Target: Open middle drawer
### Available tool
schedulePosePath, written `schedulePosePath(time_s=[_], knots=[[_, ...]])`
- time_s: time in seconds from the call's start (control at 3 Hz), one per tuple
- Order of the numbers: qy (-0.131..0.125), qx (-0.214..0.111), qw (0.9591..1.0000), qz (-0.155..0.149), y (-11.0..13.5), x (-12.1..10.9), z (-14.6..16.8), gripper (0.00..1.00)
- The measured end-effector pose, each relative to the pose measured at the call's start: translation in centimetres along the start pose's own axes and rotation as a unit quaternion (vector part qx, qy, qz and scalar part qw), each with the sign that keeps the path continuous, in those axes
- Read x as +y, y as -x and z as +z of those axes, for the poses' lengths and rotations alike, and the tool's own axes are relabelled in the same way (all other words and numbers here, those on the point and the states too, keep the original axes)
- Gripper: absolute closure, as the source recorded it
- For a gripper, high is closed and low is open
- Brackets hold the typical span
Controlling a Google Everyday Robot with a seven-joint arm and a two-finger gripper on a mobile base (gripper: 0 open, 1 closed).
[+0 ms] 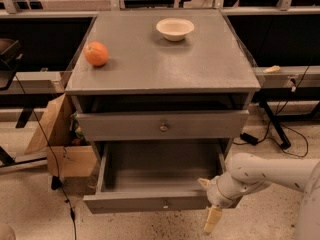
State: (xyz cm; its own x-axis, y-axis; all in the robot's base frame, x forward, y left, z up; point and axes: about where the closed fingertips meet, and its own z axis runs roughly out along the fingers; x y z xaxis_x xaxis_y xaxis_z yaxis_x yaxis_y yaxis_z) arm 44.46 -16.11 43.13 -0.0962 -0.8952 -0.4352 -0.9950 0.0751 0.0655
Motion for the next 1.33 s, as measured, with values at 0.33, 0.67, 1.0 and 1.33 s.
schedulePosePath(time_s=[0.33,0.67,1.0,1.33], knots=[[0.002,-0.001,0.9998,0.020,-1.29,-0.92,1.24,0.00],[0.009,-0.001,0.9995,0.031,-2.04,-1.13,1.70,0.16],[0.009,-0.001,0.9995,0.031,-1.96,-1.32,1.60,0.40],[0.009,-0.001,0.9995,0.031,-1.88,-1.90,1.58,0.63]])
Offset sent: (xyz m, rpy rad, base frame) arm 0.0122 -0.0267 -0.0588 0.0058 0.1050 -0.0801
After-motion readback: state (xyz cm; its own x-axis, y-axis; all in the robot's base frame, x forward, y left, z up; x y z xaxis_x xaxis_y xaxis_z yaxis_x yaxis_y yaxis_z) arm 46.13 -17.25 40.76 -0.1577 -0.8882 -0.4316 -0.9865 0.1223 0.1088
